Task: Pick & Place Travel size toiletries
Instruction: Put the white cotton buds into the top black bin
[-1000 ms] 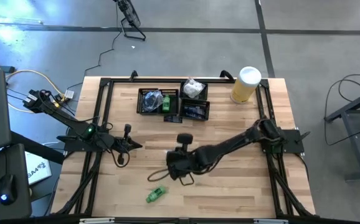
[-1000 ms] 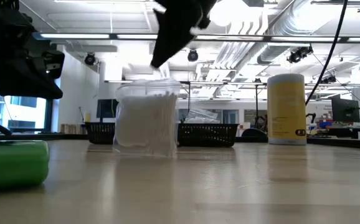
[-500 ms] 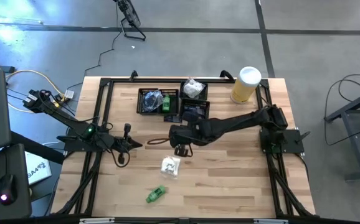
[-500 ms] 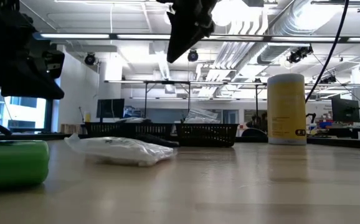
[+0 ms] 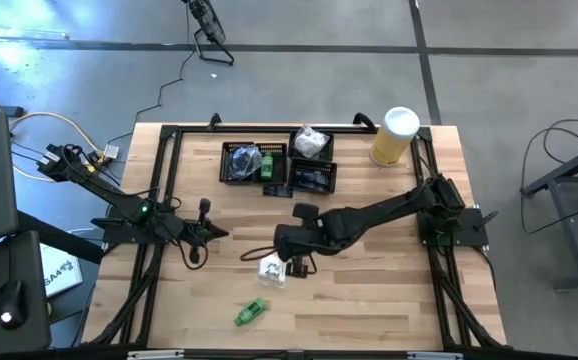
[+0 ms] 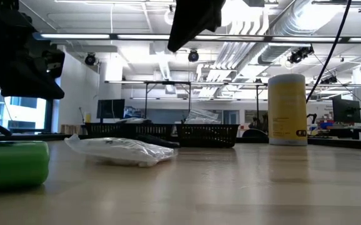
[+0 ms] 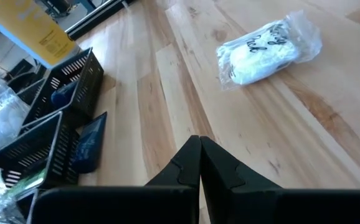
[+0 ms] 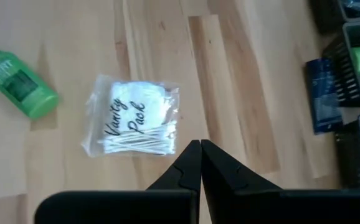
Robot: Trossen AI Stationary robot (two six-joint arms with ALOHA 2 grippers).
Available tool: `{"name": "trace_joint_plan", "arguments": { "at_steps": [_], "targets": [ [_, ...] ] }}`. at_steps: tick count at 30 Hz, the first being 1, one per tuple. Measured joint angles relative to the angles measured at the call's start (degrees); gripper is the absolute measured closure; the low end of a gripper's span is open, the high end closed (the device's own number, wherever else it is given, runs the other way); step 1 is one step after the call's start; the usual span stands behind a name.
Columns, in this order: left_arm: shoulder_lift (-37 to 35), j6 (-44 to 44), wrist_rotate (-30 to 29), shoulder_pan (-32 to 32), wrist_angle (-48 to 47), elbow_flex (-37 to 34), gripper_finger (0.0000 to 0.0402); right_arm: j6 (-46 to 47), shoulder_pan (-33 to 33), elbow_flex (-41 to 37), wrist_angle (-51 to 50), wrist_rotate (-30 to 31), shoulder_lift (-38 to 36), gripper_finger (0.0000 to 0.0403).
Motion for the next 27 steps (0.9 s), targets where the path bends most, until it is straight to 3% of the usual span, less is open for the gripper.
{"name": "trace_joint_plan", "arguments": {
  "at_steps": [7, 13, 17, 27],
  "targets": [
    [0.00, -0.95, 1.64, 0.00, 0.02, 0.00, 0.0401, 2.94, 2.61, -9.26, 10.81, 1.89, 0.17, 0.0400],
    [0.00, -0.95, 1.73, 0.00, 0.02, 0.00, 0.0401, 7.52, 2.88, -20.81, 29.17, 1.41, 0.22, 0.0400],
    [0.00, -0.95, 1.73, 0.00, 0.04, 0.00, 0.0401, 7.31, 3.16, -25.23, 41.87, -2.41, 0.08, 0.0400],
    [0.00, -0.33, 1.72, 0.00, 0.02, 0.00, 0.0401, 5.60, 2.40, -26.27, 47.04, -9.98, 0.11, 0.0400]
  ]
}}
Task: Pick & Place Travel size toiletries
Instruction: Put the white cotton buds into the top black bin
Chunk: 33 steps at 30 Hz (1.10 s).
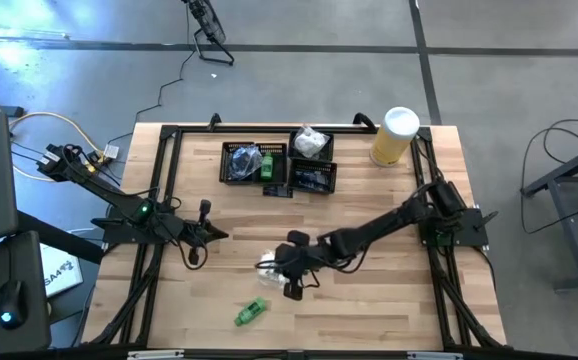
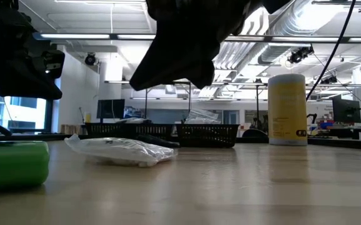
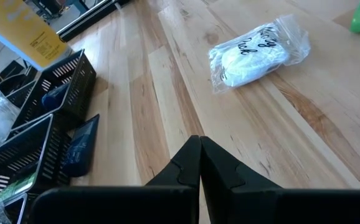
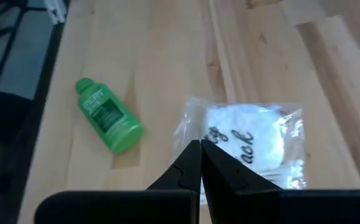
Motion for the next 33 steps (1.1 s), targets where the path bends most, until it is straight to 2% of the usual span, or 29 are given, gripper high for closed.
{"name": "trace_joint_plan", "arguments": {
  "at_steps": [3, 8, 14, 21, 25, 28, 33],
  "targets": [
    [0.00, -0.09, -0.01, 0.00, 0.00, 0.00, 0.0401, -1.73, -0.76, 0.00, 0.10, -2.03, 0.00, 0.0400],
    [0.00, -0.17, -0.01, 0.00, 0.00, 0.00, 0.0401, -2.89, -2.09, 0.00, 0.24, -1.73, 0.00, 0.0395],
    [0.00, -0.19, -0.01, 0.00, 0.00, 0.00, 0.0401, -10.82, -0.46, 0.00, -0.05, -2.97, 0.00, 0.0342],
    [0.00, -0.13, -0.03, 0.00, 0.00, 0.00, 0.0401, -17.48, 4.21, 0.00, -0.18, 10.14, 0.00, 0.0245],
    [0.00, -0.02, -0.05, 0.00, -0.02, 0.00, 0.0401, -19.16, 6.06, 0.00, -0.51, 13.16, 0.00, 0.0199],
    [0.00, -0.02, -0.05, 0.00, -0.02, 0.00, 0.0401, -19.57, 7.07, 0.00, -1.75, 13.55, 0.00, 0.0192],
    [0.00, -0.02, -0.05, 0.00, -0.02, 0.00, 0.0401, -19.59, 8.17, 0.03, -2.45, 15.18, 0.40, 0.0215]
  ]
}}
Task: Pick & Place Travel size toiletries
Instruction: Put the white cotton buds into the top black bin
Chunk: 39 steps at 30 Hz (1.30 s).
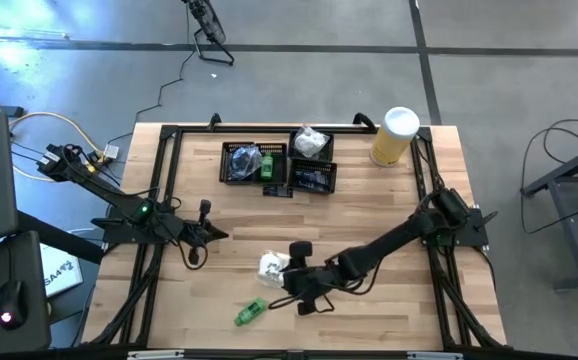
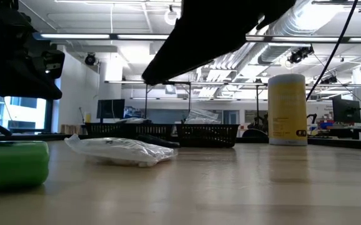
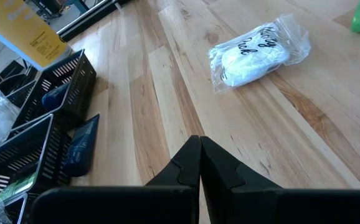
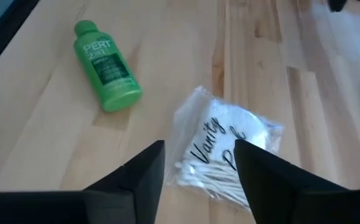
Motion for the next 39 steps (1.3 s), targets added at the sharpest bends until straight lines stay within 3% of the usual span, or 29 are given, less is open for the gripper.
{"name": "trace_joint_plan", "arguments": {
  "at_steps": [13, 19, 34, 39],
  "targets": [
    [0.07, -0.39, 0.01, 0.00, -0.47, -0.05, 0.0401, -6.00, 1.39, -0.01, 4.30, 1.59, 7.14, 0.0238],
    [0.05, -0.41, 0.00, 0.00, -0.50, -0.04, 0.0401, -10.42, 1.79, 0.04, 6.63, 6.11, 10.58, 0.0238],
    [0.04, -1.44, -0.37, 0.00, -1.49, -0.04, 0.0401, -7.15, 2.01, 0.07, 8.83, 8.11, 11.71, 0.0239],
    [0.04, -1.46, -0.37, 0.00, -1.49, -0.04, 0.0401, -3.21, 1.68, 0.04, 9.02, 8.44, 11.82, 0.0274]
  ]
}}
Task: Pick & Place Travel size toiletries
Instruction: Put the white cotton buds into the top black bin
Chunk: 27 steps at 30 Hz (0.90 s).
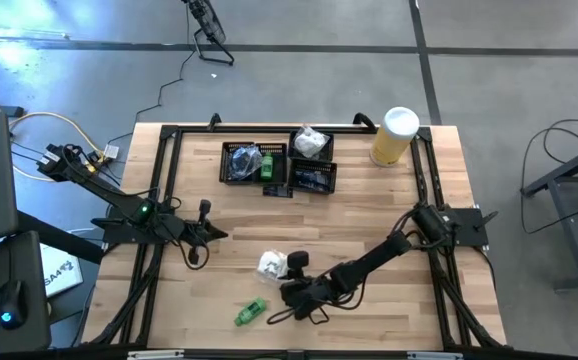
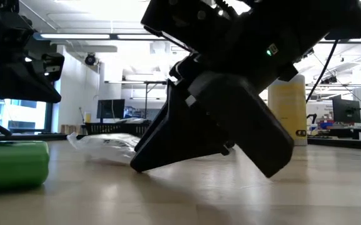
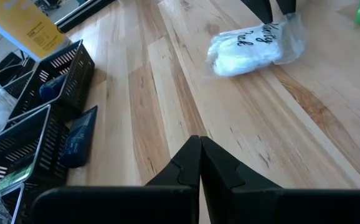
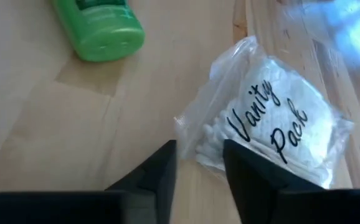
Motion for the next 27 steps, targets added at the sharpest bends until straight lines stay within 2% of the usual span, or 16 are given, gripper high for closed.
{"name": "trace_joint_plan", "arguments": {
  "at_steps": [6, 8, 15, 20, 27],
  "targets": [
    [0.00, 0.00, 0.00, 0.00, -0.02, 0.00, 0.0401, 4.11, -0.15, -0.07, 0.08, 0.54, 0.05, 0.0373],
    [0.00, -0.02, -0.02, 0.00, -0.02, 0.00, 0.0401, 5.19, -0.15, -0.07, 0.08, 0.50, 0.05, 0.0393],
    [0.00, -0.05, -0.02, 0.00, 0.00, 0.00, 0.0401, 6.73, -0.11, -0.17, -0.20, 0.70, -0.97, 0.0400],
    [0.00, -0.05, -0.04, 0.00, 0.03, 0.00, 0.0401, 5.36, -0.09, -0.15, -0.27, 2.30, -4.50, 0.0400],
    [-0.02, -0.24, -0.04, 0.02, 0.09, 0.00, 0.0401, 5.23, -0.24, -0.07, -3.55, 8.16, -9.72, 0.0400]
  ]
}}
